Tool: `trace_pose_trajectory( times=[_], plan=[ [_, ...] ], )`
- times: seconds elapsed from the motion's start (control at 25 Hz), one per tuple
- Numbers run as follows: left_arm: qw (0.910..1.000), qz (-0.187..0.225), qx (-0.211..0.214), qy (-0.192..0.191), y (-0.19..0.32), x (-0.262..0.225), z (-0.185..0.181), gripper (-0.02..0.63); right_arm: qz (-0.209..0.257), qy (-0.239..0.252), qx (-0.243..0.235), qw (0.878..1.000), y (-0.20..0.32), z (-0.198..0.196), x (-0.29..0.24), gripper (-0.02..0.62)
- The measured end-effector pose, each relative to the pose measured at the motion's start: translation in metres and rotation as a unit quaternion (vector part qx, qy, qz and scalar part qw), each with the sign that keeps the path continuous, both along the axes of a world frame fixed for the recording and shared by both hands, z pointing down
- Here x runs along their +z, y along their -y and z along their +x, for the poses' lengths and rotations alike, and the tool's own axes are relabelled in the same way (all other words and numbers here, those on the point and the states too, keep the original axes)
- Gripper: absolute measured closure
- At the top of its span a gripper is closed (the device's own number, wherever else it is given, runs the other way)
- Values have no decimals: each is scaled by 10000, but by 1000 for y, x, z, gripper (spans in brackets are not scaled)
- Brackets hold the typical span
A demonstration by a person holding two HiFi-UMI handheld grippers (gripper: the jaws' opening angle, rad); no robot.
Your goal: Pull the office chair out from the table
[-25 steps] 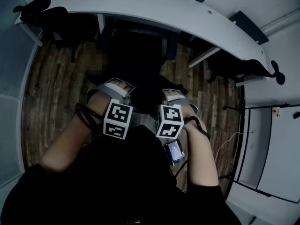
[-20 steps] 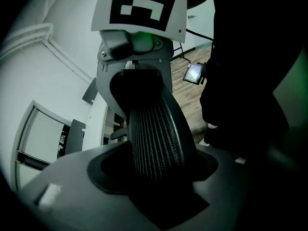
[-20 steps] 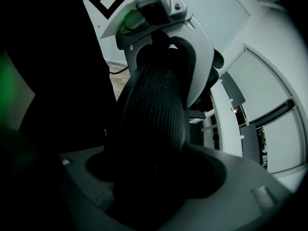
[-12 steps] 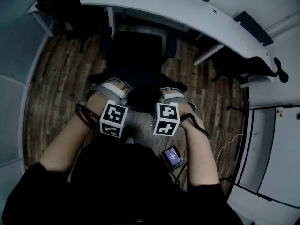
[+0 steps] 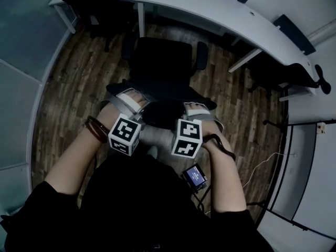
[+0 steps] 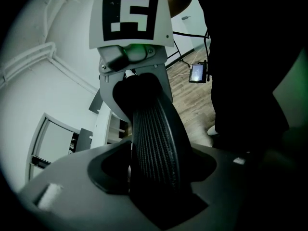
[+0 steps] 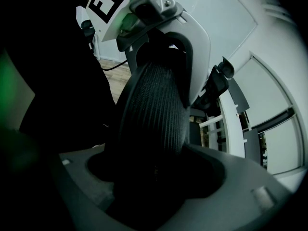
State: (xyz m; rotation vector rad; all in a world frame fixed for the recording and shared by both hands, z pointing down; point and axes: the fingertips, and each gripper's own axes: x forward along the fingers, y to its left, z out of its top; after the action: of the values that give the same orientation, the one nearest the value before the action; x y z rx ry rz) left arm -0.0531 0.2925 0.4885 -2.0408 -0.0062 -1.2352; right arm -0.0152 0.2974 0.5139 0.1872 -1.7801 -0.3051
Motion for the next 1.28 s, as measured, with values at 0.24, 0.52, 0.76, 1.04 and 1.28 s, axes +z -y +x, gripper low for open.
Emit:
trace_pose_trajectory(
  times=[0.24,0.52,0.76,1.04,1.28],
  plan=[
    [9999,-108,37,-83,-27,-7,-25,328,-131,58,61,9999,-29,-27,-4,238],
    [9997,116,210,-111,-34,-8,-42,330,77,58,187,9998,-34,-42,-4,238],
    [9953,-438,-86,-855,-38,-35,-59,313,252,368,442,9980,-35,-53,-31,235],
    [9025,-2135,-576,-3696,-62,-166,-91,450,833,3675,1589,9126,-36,-78,-185,236],
    [7791,-3014,-1523,-5281,-37,-228,-104,595,977,5030,2190,8304,-40,-86,-249,439]
  ],
)
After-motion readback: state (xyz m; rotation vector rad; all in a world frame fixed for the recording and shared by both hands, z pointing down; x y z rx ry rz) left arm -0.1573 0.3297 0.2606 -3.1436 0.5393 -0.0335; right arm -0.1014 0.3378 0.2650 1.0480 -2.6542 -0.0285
